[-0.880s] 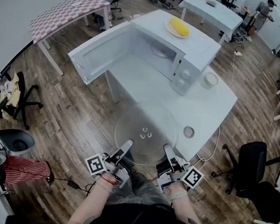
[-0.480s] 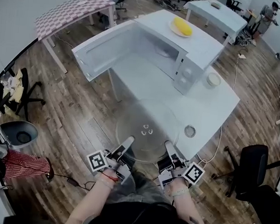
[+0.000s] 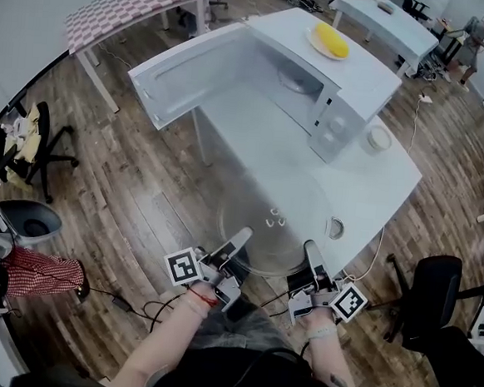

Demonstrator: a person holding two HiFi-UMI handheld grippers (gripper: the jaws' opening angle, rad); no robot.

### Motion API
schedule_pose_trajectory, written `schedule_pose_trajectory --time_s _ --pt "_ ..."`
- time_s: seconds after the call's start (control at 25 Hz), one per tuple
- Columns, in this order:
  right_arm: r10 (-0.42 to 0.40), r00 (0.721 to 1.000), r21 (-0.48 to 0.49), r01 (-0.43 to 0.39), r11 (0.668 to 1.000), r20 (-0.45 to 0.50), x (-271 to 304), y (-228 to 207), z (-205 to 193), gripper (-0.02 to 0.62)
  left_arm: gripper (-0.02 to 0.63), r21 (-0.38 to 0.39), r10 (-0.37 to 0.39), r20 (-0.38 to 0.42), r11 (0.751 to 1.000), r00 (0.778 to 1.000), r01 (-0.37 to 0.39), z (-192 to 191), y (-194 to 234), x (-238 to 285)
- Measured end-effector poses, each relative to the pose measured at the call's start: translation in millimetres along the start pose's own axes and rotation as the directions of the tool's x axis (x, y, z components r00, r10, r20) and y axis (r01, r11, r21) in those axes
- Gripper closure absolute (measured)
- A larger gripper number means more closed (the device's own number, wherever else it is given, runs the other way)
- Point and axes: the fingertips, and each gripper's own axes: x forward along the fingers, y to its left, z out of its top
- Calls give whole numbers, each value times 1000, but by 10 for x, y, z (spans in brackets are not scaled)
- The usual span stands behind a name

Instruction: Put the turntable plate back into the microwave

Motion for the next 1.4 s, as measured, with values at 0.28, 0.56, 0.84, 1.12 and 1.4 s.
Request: schedule_pose_trajectory --time_s 0.28,0.56,0.84,1.12,1.4 --pt "0 998 8 -1 1000 62 184 -82 107 545 568 -17 9 -53 1000 999 -10 196 117 227" --pt "-26 993 11 25 1000 116 376 -191 274 545 568 -36 20 -109 999 994 -24 390 227 514" --pt "-53 987 14 52 999 152 662 -292 385 545 568 -59 34 -145 997 989 -43 664 345 756" --pt "-76 982 23 73 997 174 987 -374 439 545 568 -77 43 -166 995 985 -56 970 424 950" --pt "-97 974 35 92 995 206 1313 -459 433 545 568 -90 53 -192 993 980 -71 1305 505 1087"
